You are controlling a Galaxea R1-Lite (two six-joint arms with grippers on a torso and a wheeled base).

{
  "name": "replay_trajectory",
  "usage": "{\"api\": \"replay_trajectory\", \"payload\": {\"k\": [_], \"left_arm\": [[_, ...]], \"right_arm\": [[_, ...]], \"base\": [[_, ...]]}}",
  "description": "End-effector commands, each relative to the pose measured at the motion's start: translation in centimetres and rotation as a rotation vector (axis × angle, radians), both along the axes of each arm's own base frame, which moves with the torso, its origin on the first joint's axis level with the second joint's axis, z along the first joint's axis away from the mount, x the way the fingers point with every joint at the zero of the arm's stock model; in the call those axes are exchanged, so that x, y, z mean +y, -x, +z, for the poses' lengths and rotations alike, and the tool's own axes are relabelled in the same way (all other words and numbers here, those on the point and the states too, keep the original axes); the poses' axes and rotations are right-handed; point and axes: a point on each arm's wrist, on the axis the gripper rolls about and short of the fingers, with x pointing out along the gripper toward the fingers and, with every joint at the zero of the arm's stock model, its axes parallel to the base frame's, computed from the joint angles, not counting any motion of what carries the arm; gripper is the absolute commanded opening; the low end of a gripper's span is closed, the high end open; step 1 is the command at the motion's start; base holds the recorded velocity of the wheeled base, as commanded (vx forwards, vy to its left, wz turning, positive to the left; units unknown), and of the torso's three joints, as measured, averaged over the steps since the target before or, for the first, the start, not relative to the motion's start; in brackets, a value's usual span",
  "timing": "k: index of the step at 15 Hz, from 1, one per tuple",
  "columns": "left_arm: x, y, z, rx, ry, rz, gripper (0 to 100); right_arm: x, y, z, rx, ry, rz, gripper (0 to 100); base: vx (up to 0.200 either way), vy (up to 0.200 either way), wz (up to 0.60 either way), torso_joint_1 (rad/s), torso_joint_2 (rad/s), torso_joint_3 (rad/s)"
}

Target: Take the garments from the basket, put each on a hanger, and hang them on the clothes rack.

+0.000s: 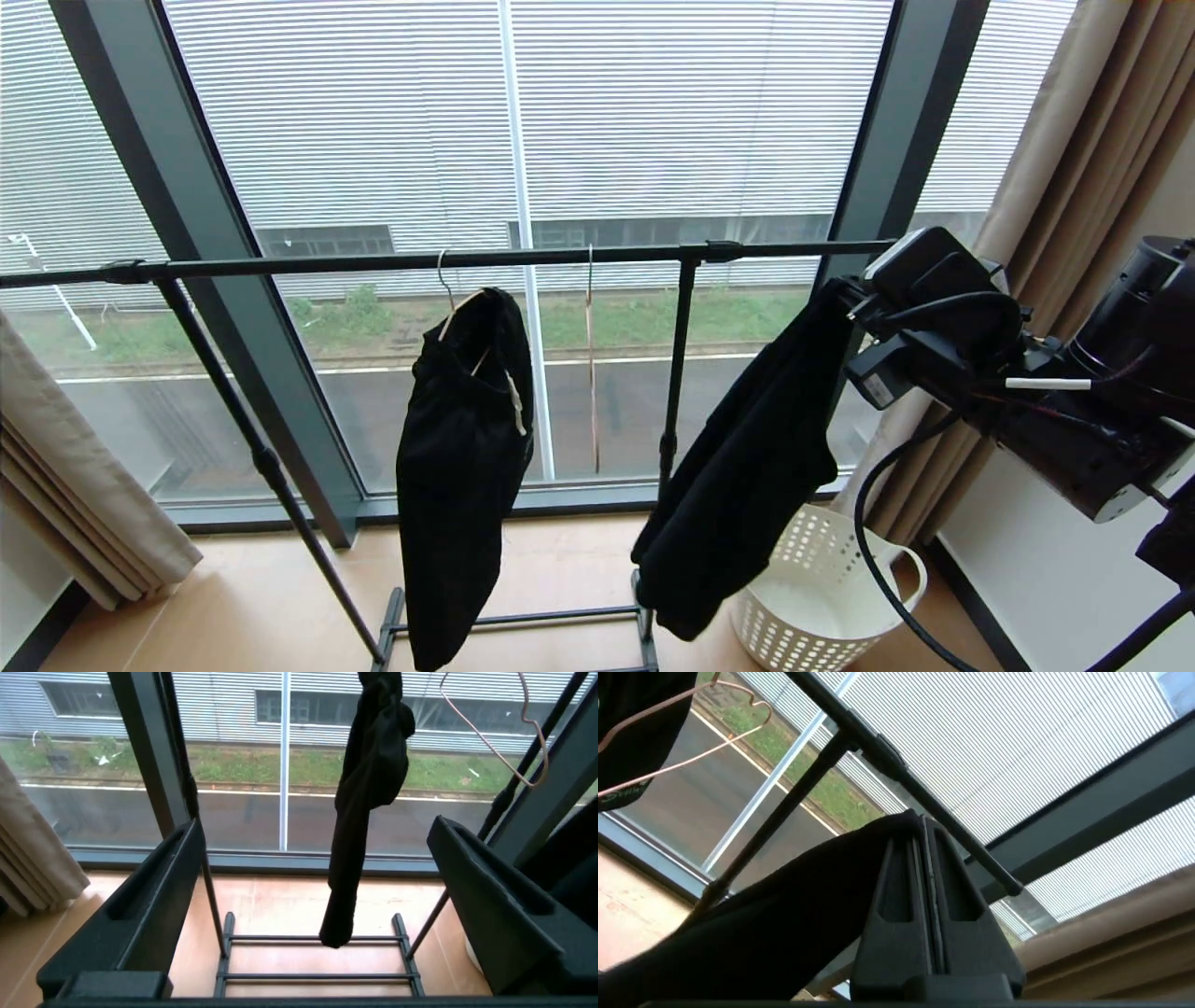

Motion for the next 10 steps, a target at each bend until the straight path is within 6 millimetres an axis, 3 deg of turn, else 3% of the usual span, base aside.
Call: {"api": "replay_trajectory", "payload": {"k": [1,3,10], "left_arm": [[0.0,0.0,0.0,0.0,0.0,0.001,100],[0.0,0.0,0.0,0.0,0.0,0.001,100],[0.0,0.0,0.0,0.0,0.0,0.001,100]], "right_arm": [[0.0,0.0,0.0,0.0,0.001,0.001,0],[0.0,0.0,0.0,0.0,0.001,-0.001,0],[-0.2,0.3,-1.1,0.037,0.021,-0.001,0]], "base": [[-0.2,0.0,0.0,-0.017,0.0,0.007],[-0.2,0.0,0.0,-0.002,0.0,0.002],[0.0,0.0,0.0,0.0,0.0,0.0]]}}
